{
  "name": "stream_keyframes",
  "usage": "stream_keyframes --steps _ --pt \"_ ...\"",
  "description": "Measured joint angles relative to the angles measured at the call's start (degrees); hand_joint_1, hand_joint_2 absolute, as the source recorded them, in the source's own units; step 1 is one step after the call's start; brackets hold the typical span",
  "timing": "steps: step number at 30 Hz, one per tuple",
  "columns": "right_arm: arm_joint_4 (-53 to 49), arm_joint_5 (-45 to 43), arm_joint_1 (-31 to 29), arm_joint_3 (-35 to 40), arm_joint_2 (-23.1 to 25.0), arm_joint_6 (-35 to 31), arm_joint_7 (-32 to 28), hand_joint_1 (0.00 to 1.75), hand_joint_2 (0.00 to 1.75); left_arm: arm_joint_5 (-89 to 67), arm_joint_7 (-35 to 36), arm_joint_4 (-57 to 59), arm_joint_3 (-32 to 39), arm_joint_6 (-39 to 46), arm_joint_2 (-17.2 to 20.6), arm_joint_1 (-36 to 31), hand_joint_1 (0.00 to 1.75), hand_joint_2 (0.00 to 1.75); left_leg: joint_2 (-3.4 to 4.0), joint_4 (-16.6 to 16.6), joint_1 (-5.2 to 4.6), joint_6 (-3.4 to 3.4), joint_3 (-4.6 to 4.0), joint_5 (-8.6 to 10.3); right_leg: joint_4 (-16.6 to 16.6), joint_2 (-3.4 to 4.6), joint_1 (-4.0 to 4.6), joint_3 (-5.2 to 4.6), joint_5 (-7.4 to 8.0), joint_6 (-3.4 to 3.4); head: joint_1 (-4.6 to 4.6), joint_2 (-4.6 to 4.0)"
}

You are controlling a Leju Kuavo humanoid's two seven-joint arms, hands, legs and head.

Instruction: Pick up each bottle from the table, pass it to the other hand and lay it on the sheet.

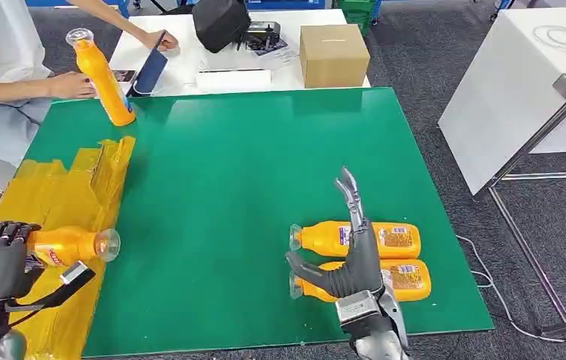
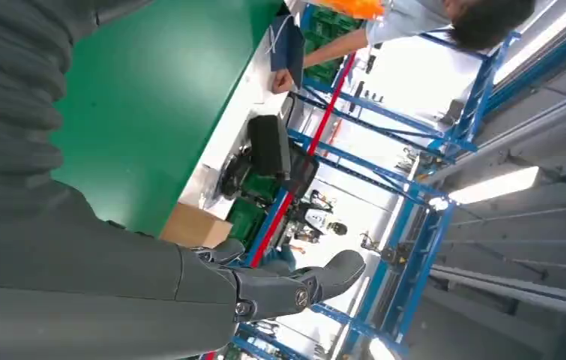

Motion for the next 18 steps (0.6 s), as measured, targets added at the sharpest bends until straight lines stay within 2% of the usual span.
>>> stream_keyframes --steps 7,11,18 --pt "0.0 0.7 -0.1 0.0 0.2 0.9 0.7 0.00 1.75 1.0 3.4 6.3 -4.8 -2.5 2.0 -1.0 1.75 1.75 -0.02 0.0 -0.02 0.00 0.01 0.00 0.0 -0.01 -0.02 0.00 0.00 0.00 0.00 0.00" --pt "0.0 1.7 -0.5 0.0 0.8 2.4 1.9 0.00 1.75 0.0 9.0 11.7 -10.2 -9.2 2.4 -3.9 1.75 1.75 -0.06 0.0 -0.01 0.00 0.02 0.01 0.0 -0.03 -0.02 0.04 0.01 0.00 0.00 0.00" --pt "0.3 3.0 -0.9 0.0 1.7 3.4 2.8 0.00 1.75 1.2 12.3 16.9 -16.1 -11.0 2.3 -9.0 1.75 1.75 -0.22 0.0 -0.01 0.00 0.13 0.02 0.0 -0.12 -0.01 0.20 0.00 0.00 0.00 0.00"
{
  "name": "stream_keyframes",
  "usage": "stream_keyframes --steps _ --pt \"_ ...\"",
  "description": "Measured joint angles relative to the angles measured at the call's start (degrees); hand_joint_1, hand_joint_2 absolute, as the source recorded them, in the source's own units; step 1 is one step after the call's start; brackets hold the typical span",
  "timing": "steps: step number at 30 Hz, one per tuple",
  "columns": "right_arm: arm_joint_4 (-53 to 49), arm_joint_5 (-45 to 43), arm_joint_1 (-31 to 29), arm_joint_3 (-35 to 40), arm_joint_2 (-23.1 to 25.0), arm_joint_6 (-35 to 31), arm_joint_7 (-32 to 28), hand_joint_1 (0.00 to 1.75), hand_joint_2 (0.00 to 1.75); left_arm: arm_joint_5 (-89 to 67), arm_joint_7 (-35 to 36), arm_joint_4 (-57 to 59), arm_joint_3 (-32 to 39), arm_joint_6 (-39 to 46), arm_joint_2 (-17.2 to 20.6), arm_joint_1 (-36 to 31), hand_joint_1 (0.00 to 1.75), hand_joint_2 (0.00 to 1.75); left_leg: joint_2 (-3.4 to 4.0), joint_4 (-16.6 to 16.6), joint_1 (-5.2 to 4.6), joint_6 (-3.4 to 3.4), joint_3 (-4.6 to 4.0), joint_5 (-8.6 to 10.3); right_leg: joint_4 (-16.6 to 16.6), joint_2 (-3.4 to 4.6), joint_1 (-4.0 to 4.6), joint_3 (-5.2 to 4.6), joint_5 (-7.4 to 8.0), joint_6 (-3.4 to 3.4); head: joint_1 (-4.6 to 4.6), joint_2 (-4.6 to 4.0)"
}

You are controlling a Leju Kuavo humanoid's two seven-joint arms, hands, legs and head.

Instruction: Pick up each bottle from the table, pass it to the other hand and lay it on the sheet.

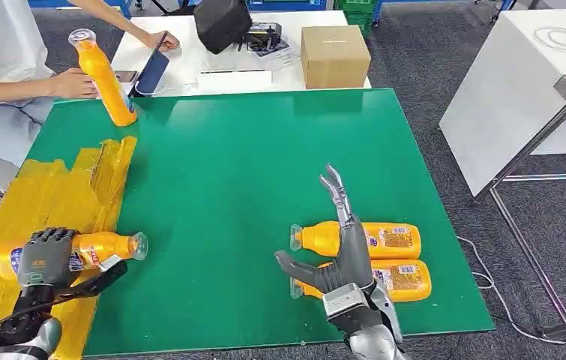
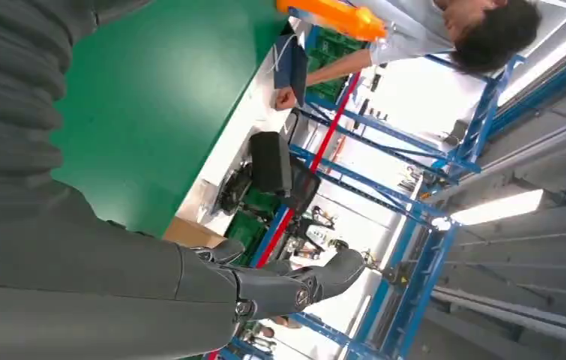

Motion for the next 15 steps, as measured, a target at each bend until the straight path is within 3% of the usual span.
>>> stream_keyframes --steps 11,12,13,15 --pt "0.3 0.3 -0.3 0.0 0.3 0.2 0.2 0.00 1.75 0.1 0.5 2.5 -2.6 -0.2 0.0 -2.3 1.75 1.75 -0.04 0.0 0.00 0.01 0.10 0.01 0.0 -0.03 -0.01 0.11 0.00 0.00 0.00 0.00" --pt "0.3 0.3 -0.3 0.0 0.3 0.3 0.2 0.00 1.75 0.1 0.5 2.6 -2.7 -0.3 0.0 -2.4 0.44 1.75 -0.04 0.0 0.00 0.01 0.11 0.01 0.0 -0.03 -0.01 0.12 0.00 0.00 0.00 0.00" --pt "0.3 0.4 -0.3 0.0 0.4 0.4 0.3 0.00 1.75 0.1 0.7 2.7 -2.9 -0.3 -0.1 -2.6 0.00 1.75 -0.04 0.0 0.00 0.01 0.11 0.01 0.0 -0.03 -0.01 0.12 0.00 0.00 0.00 0.00" --pt "0.4 0.7 -0.3 0.0 0.5 0.4 0.4 0.00 1.75 0.1 1.2 3.0 -3.4 -0.3 -0.1 -2.8 0.00 1.75 -0.05 0.0 0.00 0.01 0.13 0.01 0.0 -0.04 0.00 0.14 0.00 0.00 0.00 0.00"
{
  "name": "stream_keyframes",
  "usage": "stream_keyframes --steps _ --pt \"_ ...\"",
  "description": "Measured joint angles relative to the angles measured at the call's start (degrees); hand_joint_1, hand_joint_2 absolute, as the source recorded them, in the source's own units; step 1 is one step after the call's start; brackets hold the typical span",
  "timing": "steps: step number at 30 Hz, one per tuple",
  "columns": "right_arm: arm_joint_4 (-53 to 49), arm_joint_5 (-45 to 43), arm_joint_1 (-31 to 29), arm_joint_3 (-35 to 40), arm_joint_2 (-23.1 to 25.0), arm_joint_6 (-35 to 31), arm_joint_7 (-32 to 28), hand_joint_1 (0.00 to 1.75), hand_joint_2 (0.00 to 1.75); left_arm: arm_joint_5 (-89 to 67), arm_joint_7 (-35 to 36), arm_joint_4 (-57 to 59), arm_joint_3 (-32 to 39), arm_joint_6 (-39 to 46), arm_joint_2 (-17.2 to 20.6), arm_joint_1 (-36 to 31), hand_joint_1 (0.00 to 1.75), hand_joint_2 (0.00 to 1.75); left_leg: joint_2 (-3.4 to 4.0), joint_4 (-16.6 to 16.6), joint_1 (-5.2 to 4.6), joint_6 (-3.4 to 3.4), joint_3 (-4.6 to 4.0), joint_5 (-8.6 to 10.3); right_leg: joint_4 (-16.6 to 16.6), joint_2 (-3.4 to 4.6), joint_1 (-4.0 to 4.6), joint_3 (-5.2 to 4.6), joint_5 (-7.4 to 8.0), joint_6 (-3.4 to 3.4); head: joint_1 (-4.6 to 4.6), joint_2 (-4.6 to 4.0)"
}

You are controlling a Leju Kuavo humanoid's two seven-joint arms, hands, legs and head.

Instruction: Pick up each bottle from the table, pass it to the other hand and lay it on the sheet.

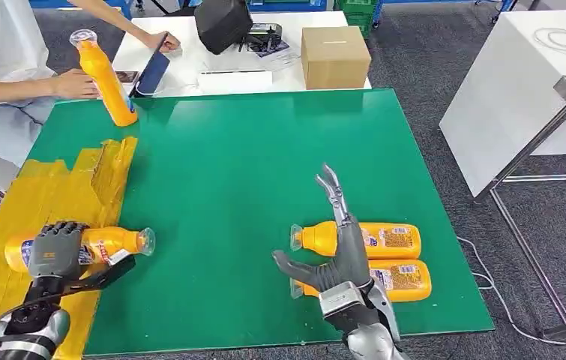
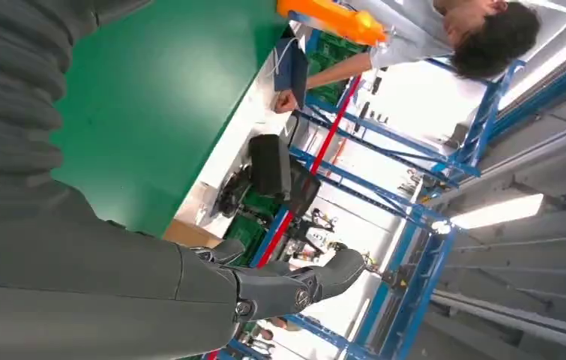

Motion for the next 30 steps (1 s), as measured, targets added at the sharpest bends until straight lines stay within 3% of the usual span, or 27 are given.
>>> stream_keyframes --steps 19,30 --pt "1.5 1.0 -0.5 0.0 0.3 0.6 1.0 0.00 1.75 -0.7 1.7 2.6 -2.1 3.3 -0.1 -1.3 0.00 1.75 -0.11 0.0 0.00 -0.01 0.12 0.03 0.0 -0.18 0.00 0.16 -0.01 0.00 0.00 0.00" --pt "2.3 1.4 -0.6 0.0 0.3 0.2 1.2 0.00 1.75 4.0 -3.2 0.6 -0.5 11.4 -2.8 0.6 0.00 1.75 -0.06 0.0 0.00 -0.01 -0.02 0.03 0.0 -0.16 0.00 0.01 -0.01 0.00 0.02 0.00"
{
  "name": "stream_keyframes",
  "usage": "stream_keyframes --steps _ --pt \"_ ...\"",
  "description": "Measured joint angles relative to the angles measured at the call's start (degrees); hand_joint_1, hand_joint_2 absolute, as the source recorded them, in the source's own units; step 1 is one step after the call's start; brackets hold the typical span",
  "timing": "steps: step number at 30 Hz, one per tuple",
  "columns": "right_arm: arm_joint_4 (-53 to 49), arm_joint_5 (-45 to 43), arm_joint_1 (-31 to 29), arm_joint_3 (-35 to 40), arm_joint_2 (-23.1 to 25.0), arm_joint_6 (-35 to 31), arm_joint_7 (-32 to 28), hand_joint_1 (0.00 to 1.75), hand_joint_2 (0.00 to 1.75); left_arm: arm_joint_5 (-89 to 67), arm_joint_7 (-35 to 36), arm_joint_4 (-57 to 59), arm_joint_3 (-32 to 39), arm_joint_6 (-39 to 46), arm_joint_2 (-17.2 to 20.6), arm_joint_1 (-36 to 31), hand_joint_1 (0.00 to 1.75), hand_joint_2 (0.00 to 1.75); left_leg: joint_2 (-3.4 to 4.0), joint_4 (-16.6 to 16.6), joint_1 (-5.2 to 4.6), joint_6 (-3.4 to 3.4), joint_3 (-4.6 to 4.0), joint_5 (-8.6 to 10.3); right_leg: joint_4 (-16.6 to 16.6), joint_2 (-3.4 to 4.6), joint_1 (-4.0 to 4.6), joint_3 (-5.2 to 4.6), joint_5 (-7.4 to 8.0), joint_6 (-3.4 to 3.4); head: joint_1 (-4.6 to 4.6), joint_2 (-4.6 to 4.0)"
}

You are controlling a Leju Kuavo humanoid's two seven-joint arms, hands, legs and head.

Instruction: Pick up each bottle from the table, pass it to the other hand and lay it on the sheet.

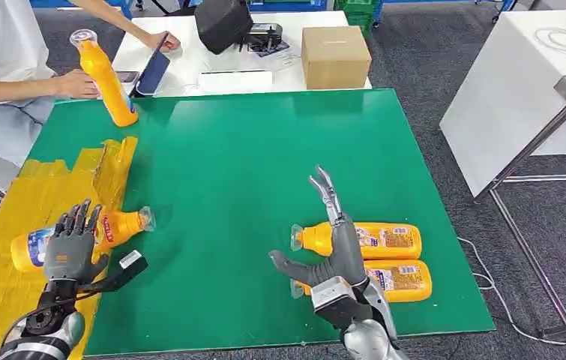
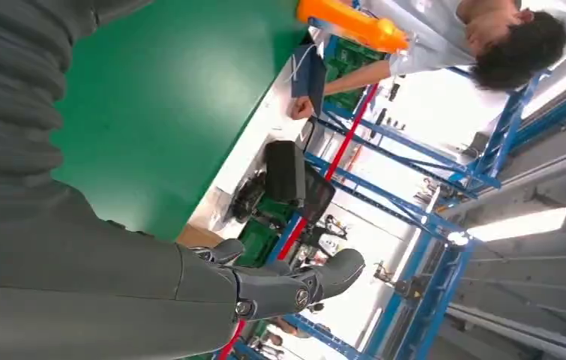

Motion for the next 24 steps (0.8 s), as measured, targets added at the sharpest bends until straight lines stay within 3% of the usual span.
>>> stream_keyframes --steps 5,8,11,14,18,24 --pt "0.3 0.0 0.0 0.0 0.0 -0.2 0.0 0.00 1.75 0.3 -2.7 -3.4 2.3 0.0 -1.5 1.2 0.00 1.75 0.01 0.0 0.00 0.00 -0.08 0.00 0.0 0.00 0.00 -0.09 0.00 0.00 -0.04 0.00" --pt "0.5 0.0 0.0 0.0 0.0 -0.4 0.0 0.00 1.75 6.9 -10.7 -6.3 4.8 0.0 -3.5 2.2 0.00 1.75 -0.01 0.0 0.00 0.00 -0.12 0.00 0.0 0.00 0.00 -0.14 0.00 0.00 -0.02 0.00" --pt "0.5 0.0 0.0 0.0 -0.1 -0.8 0.0 0.00 1.75 24.4 -21.3 -10.4 6.0 -0.5 -6.0 3.9 0.00 1.75 0.01 0.0 -0.01 0.01 -0.14 -0.01 0.0 0.01 -0.01 -0.16 0.00 0.00 -0.02 0.00" --pt "0.5 0.1 0.0 0.0 -0.4 -1.0 0.0 0.00 1.75 30.9 -23.0 -14.5 5.9 -2.3 -7.3 5.6 0.00 1.75 0.02 0.0 -0.02 0.02 -0.16 -0.02 0.0 0.02 -0.03 -0.19 0.00 0.00 -0.02 0.00" --pt "0.5 2.9 0.0 0.0 -0.7 -2.9 0.0 0.00 1.75 45.8 -26.3 -23.1 4.9 -12.3 -8.7 8.9 0.00 1.75 0.02 0.0 -0.01 0.02 -0.18 -0.02 0.0 0.02 -0.03 -0.22 0.00 0.00 -0.02 0.00" --pt "0.4 5.8 0.1 0.0 -1.1 -4.0 1.0 0.00 1.75 49.9 -27.0 -30.4 3.7 -16.9 -9.7 11.1 0.00 1.75 0.03 0.0 -0.01 0.02 -0.18 -0.02 0.0 0.02 -0.02 -0.22 0.00 0.00 -0.04 0.00"
